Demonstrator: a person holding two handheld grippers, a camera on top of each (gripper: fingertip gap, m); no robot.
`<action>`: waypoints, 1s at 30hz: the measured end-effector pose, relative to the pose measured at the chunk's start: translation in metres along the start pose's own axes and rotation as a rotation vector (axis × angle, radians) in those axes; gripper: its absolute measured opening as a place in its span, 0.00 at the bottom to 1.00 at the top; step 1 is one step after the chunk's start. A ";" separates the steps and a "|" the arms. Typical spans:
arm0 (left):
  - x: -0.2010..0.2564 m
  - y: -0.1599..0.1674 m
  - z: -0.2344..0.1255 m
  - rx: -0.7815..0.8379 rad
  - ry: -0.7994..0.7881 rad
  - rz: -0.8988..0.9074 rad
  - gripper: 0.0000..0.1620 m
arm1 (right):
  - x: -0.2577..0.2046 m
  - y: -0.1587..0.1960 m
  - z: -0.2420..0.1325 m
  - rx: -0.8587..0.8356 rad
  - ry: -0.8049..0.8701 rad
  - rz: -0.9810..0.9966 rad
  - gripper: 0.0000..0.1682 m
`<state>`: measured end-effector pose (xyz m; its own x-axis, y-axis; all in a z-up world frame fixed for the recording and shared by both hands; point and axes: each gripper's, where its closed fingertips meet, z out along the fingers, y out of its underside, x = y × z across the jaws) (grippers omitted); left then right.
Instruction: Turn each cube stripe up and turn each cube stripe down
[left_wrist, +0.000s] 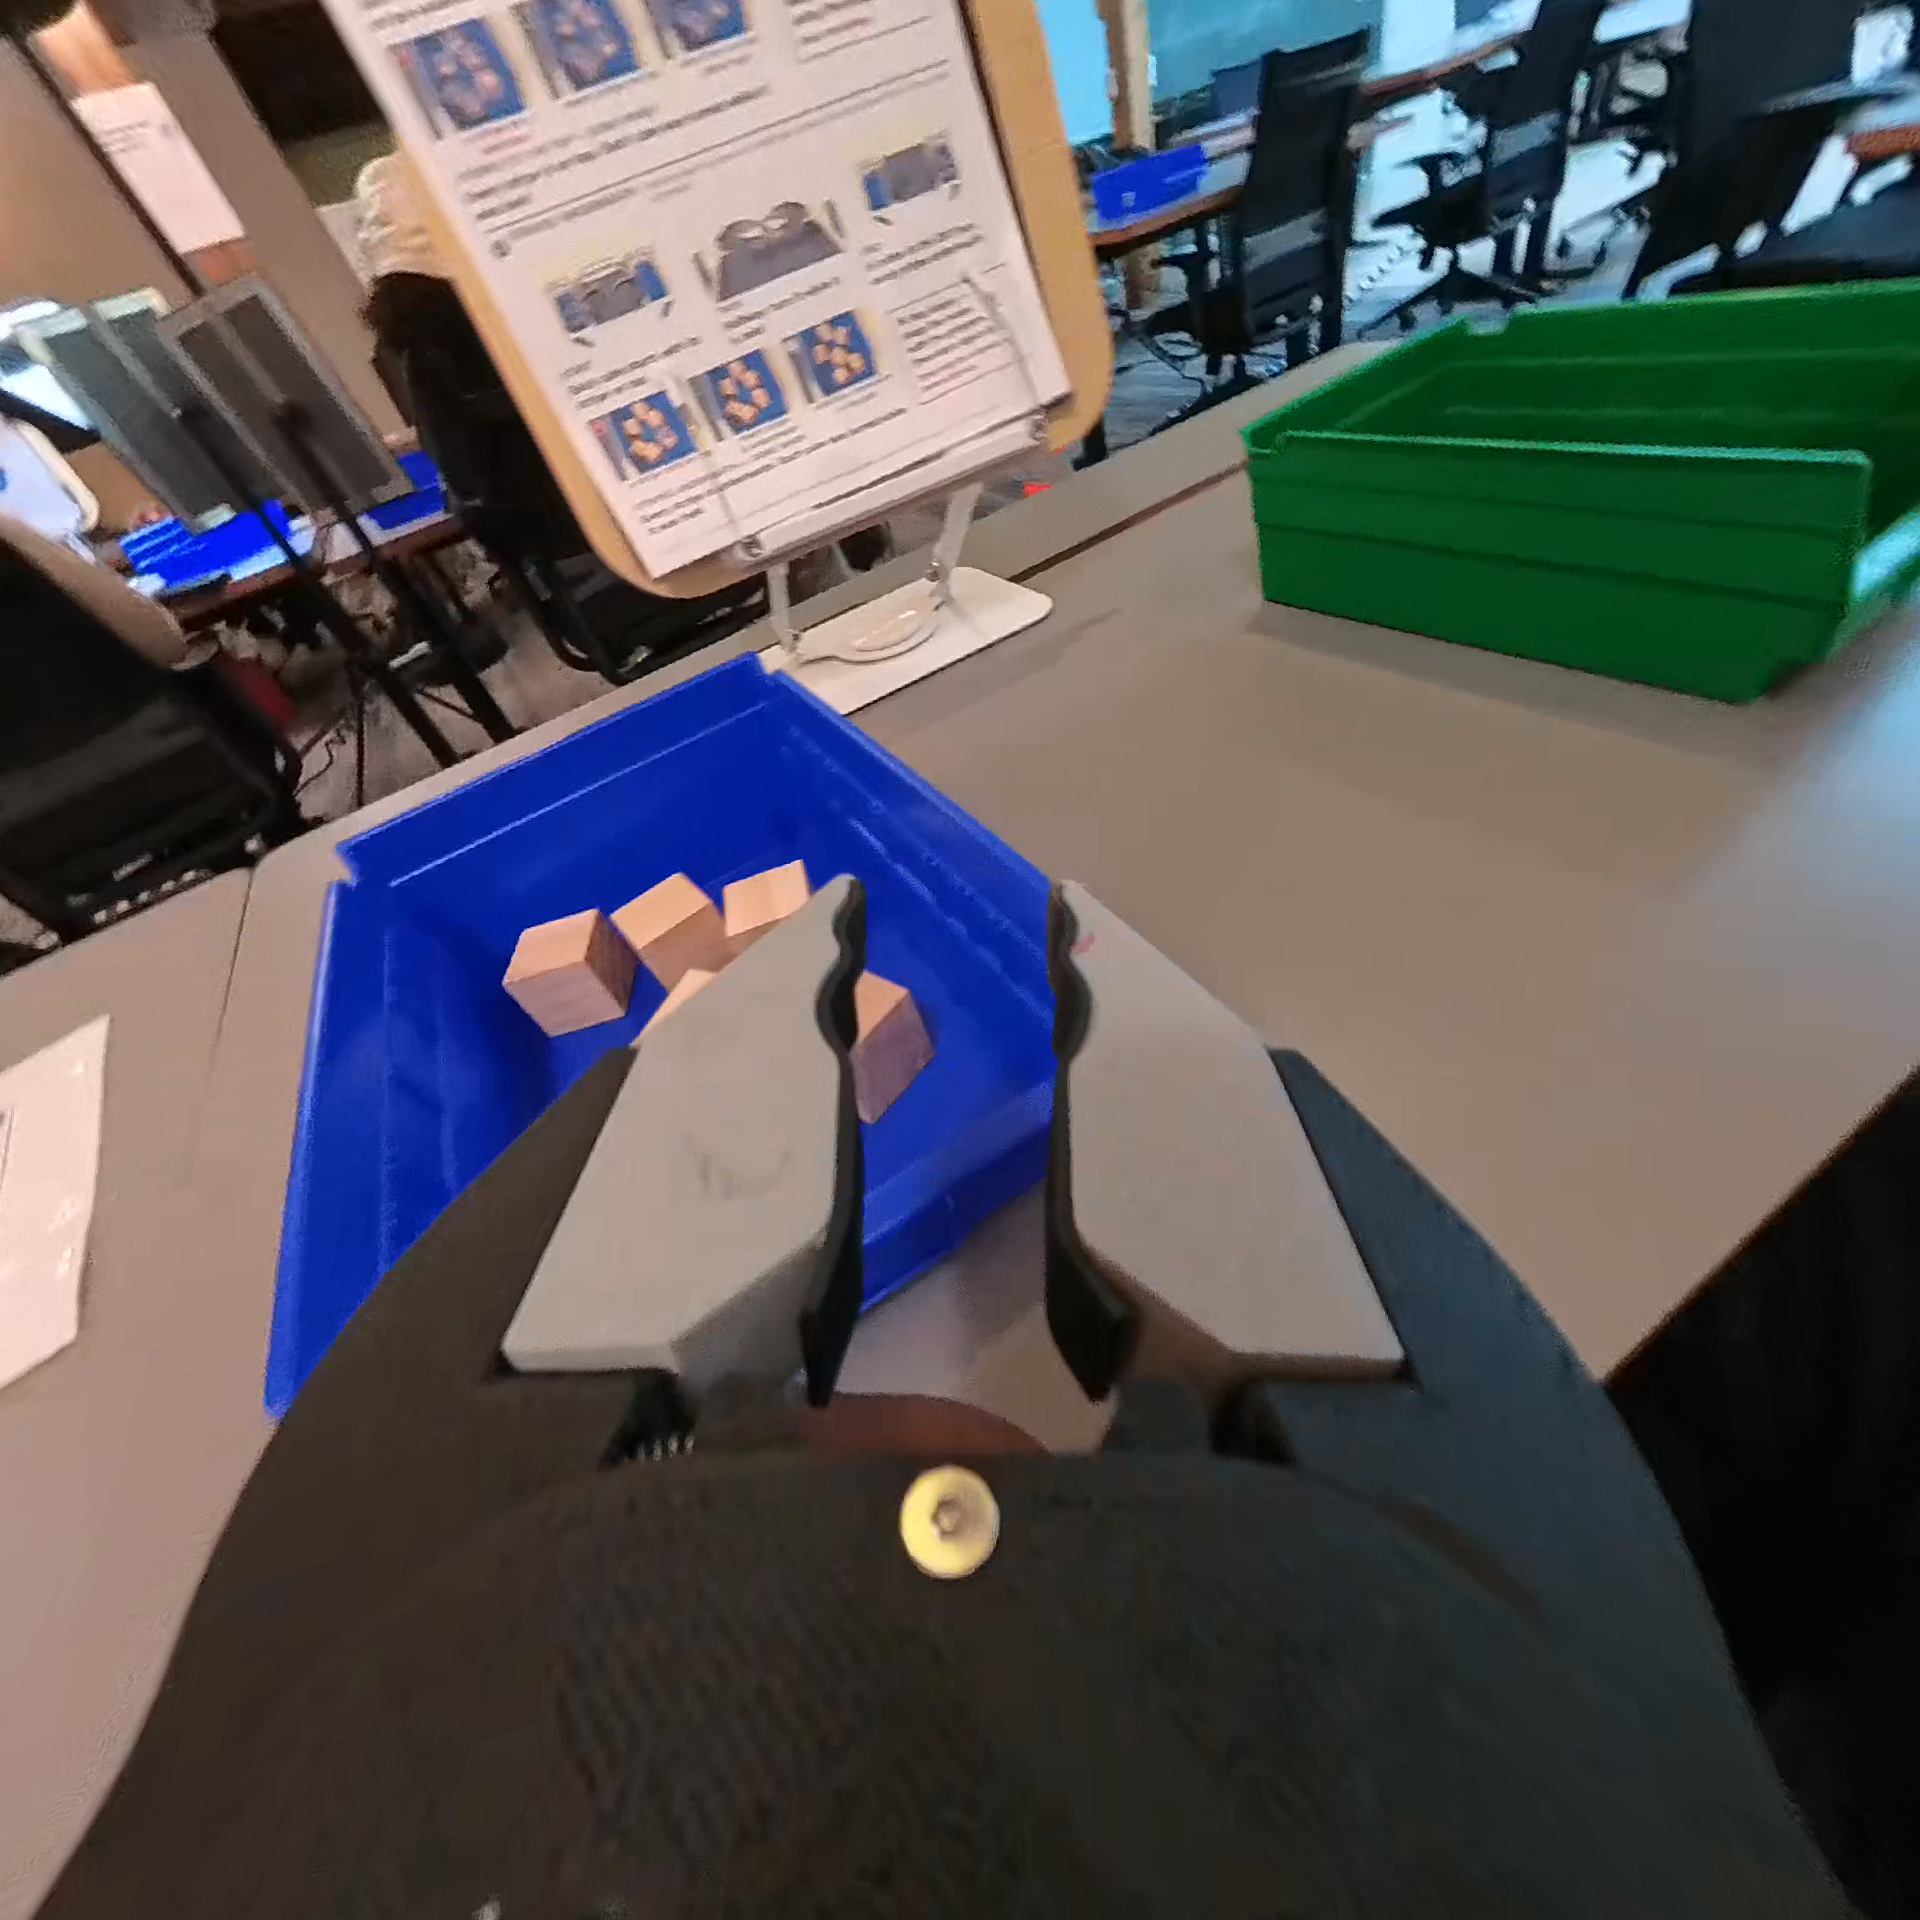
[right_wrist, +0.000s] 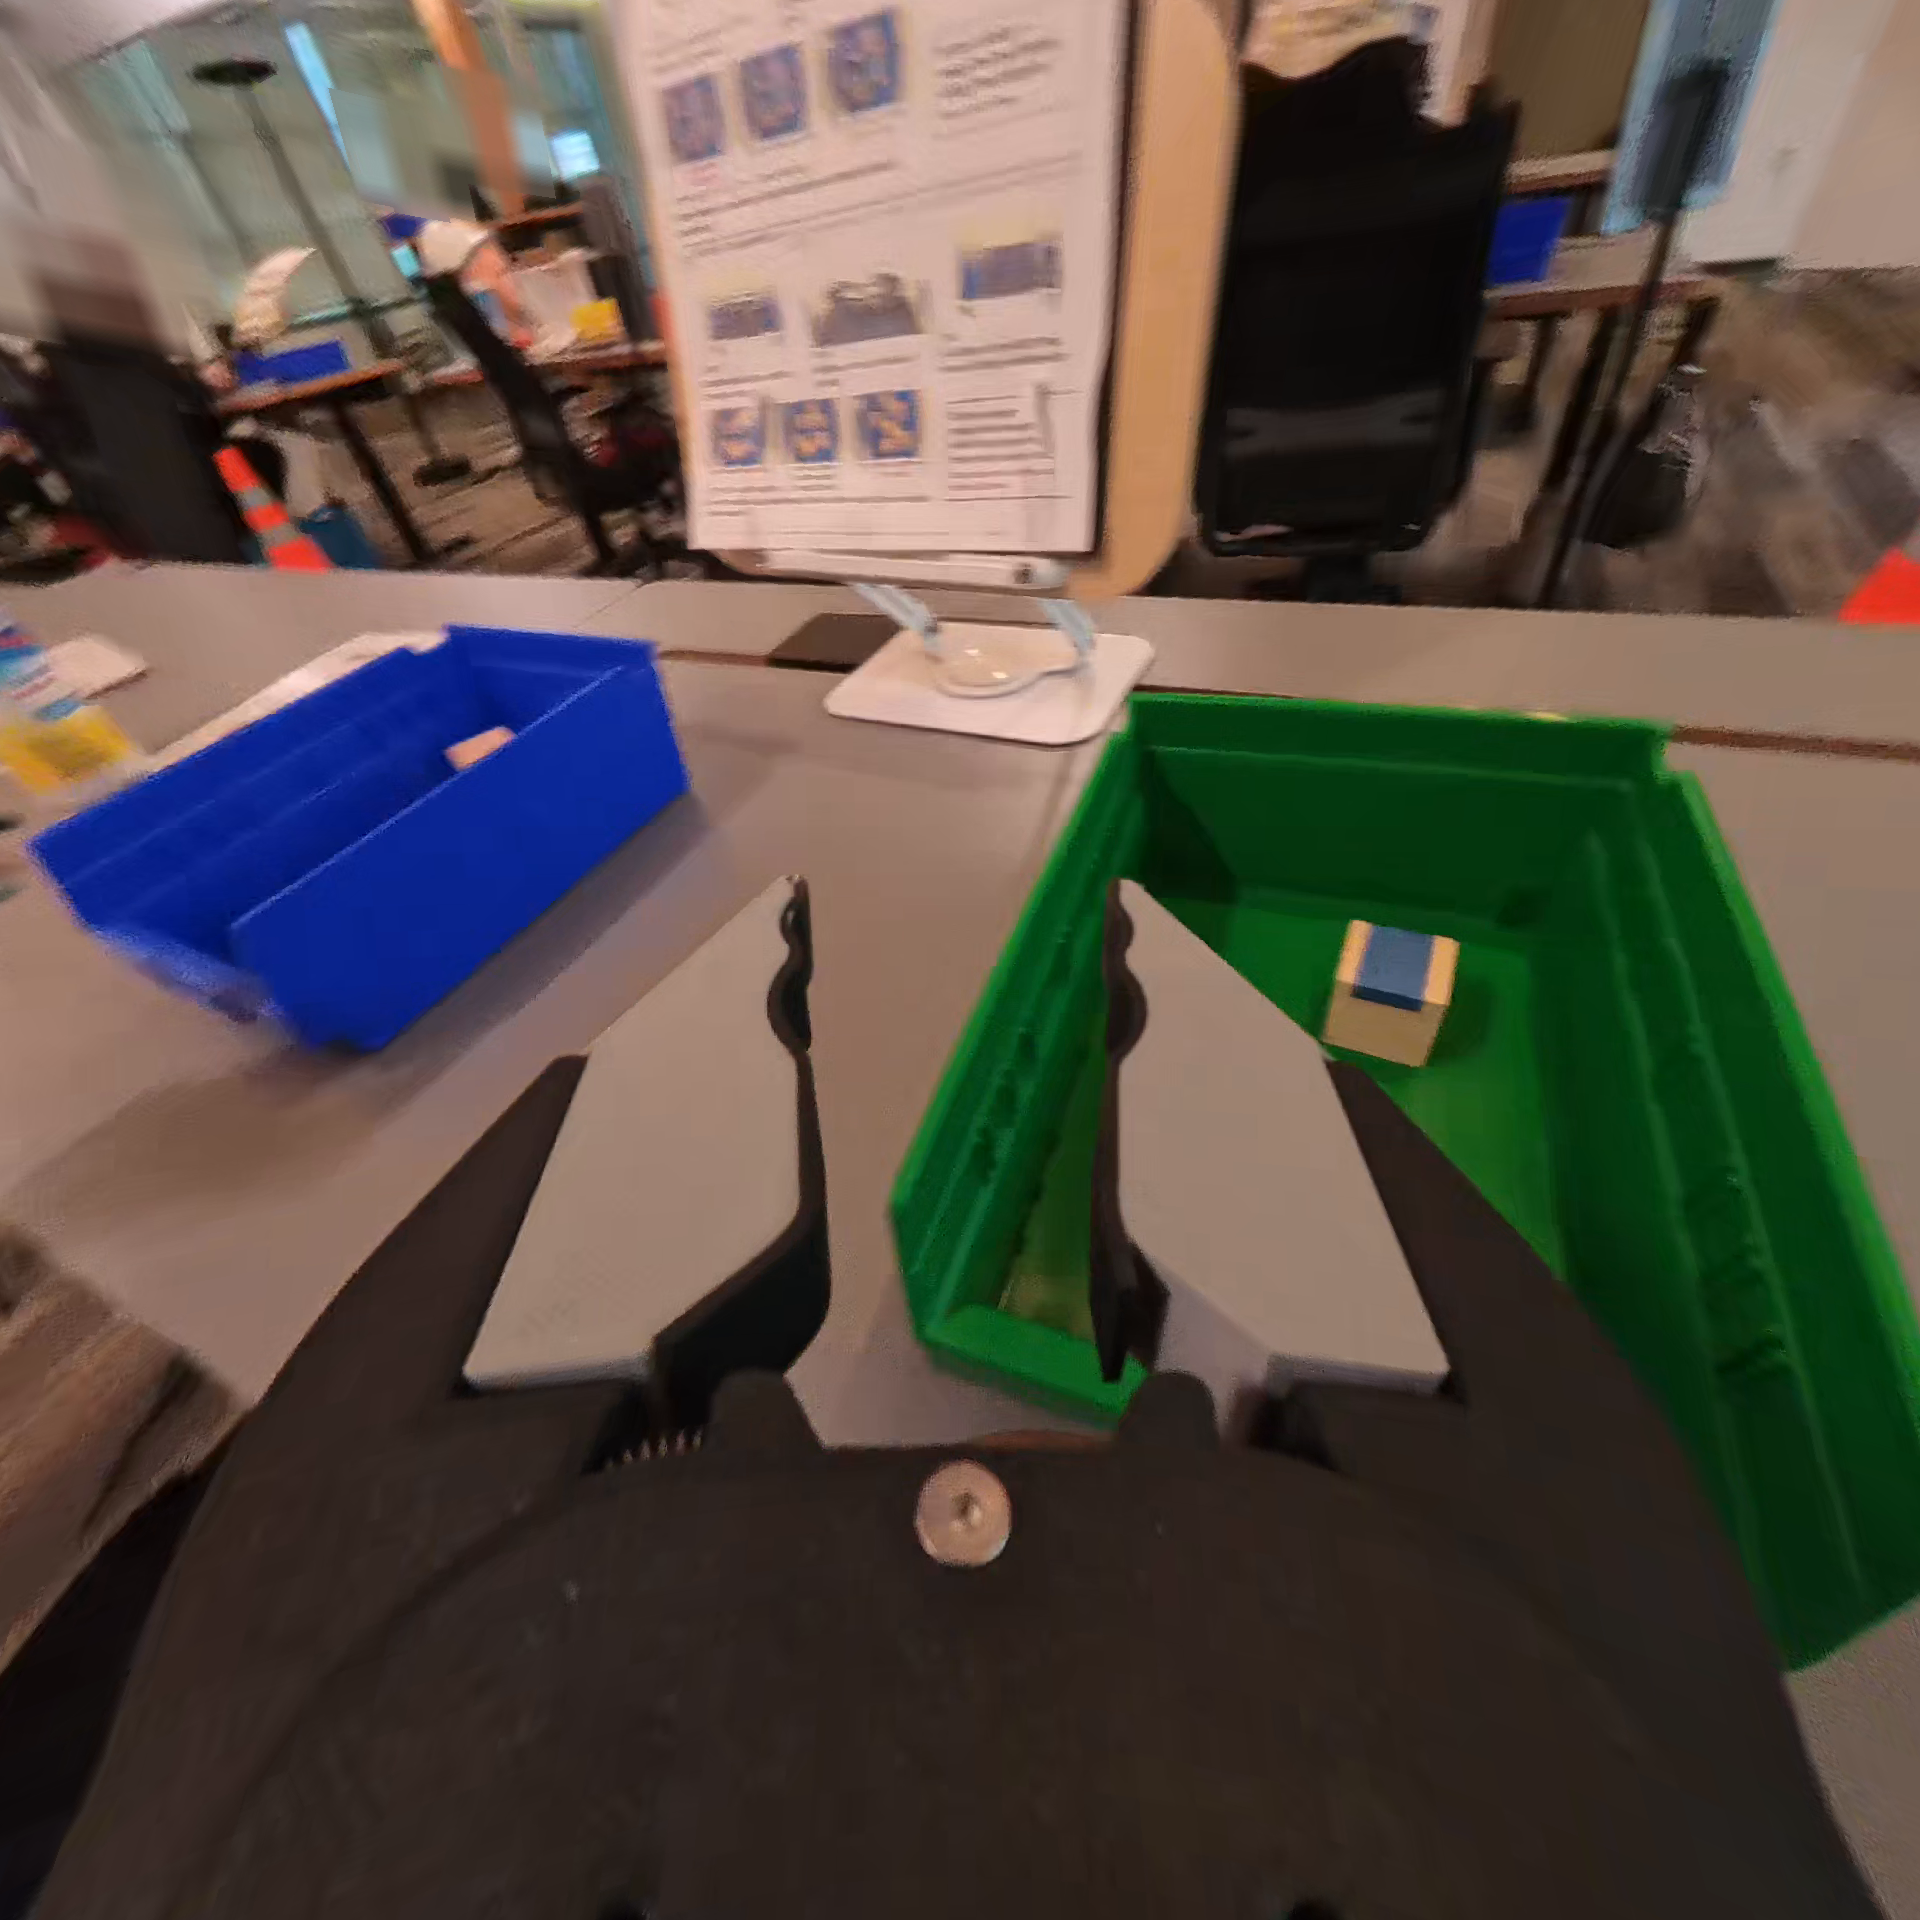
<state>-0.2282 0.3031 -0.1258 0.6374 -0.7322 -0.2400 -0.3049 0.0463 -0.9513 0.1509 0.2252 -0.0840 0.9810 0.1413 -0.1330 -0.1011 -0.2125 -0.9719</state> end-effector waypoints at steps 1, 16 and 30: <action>-0.007 0.000 -0.001 0.008 -0.020 -0.030 0.20 | -0.012 -0.002 -0.006 -0.032 -0.027 -0.033 0.34; -0.033 0.069 0.101 -0.453 0.173 0.111 0.32 | -0.056 -0.022 -0.047 0.049 -0.185 -0.042 0.39; -0.048 0.113 0.115 -0.711 0.219 0.216 0.28 | -0.063 -0.016 -0.044 0.019 -0.237 -0.054 0.39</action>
<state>-0.2118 0.4220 -0.2438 0.3800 -0.8777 -0.2920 -0.8348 -0.1895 -0.5169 0.0975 0.1769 -0.0518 0.9191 0.3750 -0.1208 -0.0554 -0.1805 -0.9820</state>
